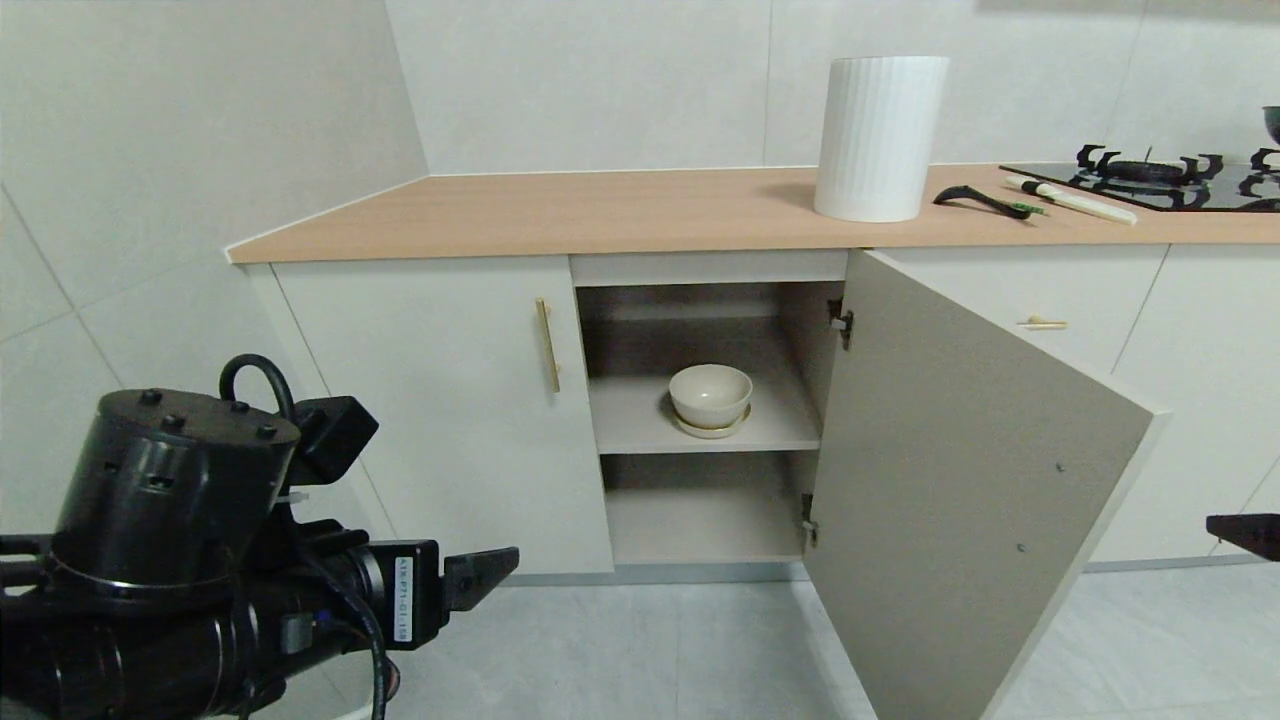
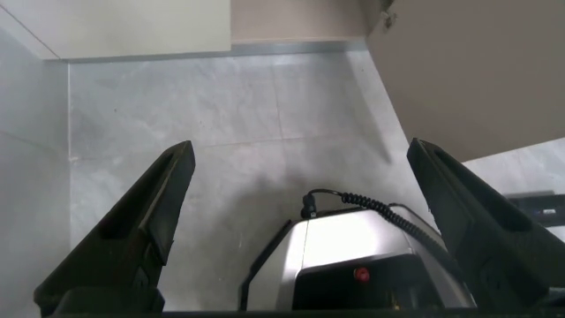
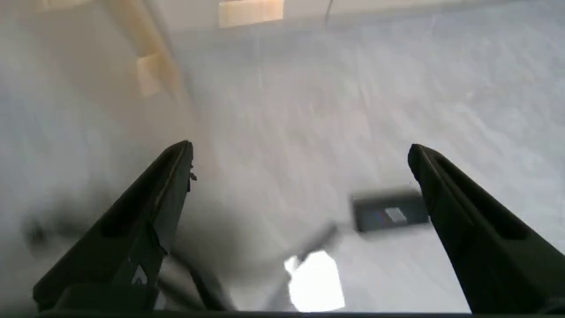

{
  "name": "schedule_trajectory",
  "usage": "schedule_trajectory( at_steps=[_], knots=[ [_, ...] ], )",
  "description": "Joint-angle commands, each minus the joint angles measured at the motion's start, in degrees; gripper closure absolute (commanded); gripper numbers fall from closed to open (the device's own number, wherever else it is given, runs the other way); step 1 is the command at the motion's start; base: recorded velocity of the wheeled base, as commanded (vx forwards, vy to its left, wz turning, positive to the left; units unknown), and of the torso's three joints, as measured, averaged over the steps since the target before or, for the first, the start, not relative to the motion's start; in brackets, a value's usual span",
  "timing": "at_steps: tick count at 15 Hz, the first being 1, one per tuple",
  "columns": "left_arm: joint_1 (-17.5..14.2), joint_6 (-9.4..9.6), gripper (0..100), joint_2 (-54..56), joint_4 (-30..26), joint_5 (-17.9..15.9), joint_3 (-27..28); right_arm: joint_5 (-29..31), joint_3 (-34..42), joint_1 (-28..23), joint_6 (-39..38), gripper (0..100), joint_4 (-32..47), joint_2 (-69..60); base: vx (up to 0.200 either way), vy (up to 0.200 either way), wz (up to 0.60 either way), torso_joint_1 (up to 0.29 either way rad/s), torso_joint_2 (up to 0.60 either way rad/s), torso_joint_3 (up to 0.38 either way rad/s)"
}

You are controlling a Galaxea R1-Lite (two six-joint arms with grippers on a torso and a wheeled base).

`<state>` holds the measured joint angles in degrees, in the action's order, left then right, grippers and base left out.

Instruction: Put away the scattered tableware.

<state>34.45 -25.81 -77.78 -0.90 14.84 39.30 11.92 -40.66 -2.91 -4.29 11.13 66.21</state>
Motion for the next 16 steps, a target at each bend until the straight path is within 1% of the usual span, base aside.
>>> schedule_trajectory(
  at_steps=[1, 2, 3, 5, 8, 10, 13, 16],
  knots=[
    [0.0, -0.03, 0, -0.1, 0.0, 0.0, 0.0, -0.2, -0.5, -2.0, -4.8, 0, -4.5, 5.7, 0.0, 0.0, 0.0, 0.0, 0.0, 0.0],
    [0.0, -0.03, 0, -0.1, 0.1, 0.0, 0.0, -0.1, -1.4, -2.5, -8.0, 0, -6.5, 8.1, 0.0, 0.0, 0.0, 0.0, 0.0, 0.0],
    [0.0, -0.03, 0, -0.1, 0.1, 0.0, 0.0, -0.1, -2.0, -2.6, -9.6, 0, -6.8, 9.6, 0.0, 0.0, 0.0, 0.0, 0.0, 0.0],
    [0.0, -0.03, 0, 0.0, 0.1, 0.0, 0.0, -0.1, -2.2, -2.6, -11.1, 0, -7.0, 11.0, 0.0, 0.0, 0.0, 0.0, 0.0, 0.0],
    [0.0, -0.12, 0, 0.0, 0.1, -0.1, 0.1, -0.1, -2.0, -2.2, -15.0, 0, -12.4, 12.8, 0.0, 0.0, 0.0, 0.0, 0.0, 0.0],
    [0.0, -0.12, 0, -0.1, 0.1, -0.1, 0.1, -0.1, -2.0, -1.9, -17.1, 0, -13.4, 14.7, 0.0, 0.0, 0.0, 0.0, 0.0, 0.0],
    [-0.1, -0.12, 0, 0.0, 0.1, -0.2, 0.1, 0.0, -1.4, 1.9, -20.4, 0, -13.6, 17.9, 0.0, 0.0, 0.0, 0.0, 0.0, 0.0],
    [0.0, -0.12, 0, 0.0, 0.1, -0.2, 0.1, 0.0, -0.4, 5.7, -22.1, 0, -13.6, 18.8, 0.0, 0.0, 0.0, 0.0, 0.0, 0.0]
  ],
)
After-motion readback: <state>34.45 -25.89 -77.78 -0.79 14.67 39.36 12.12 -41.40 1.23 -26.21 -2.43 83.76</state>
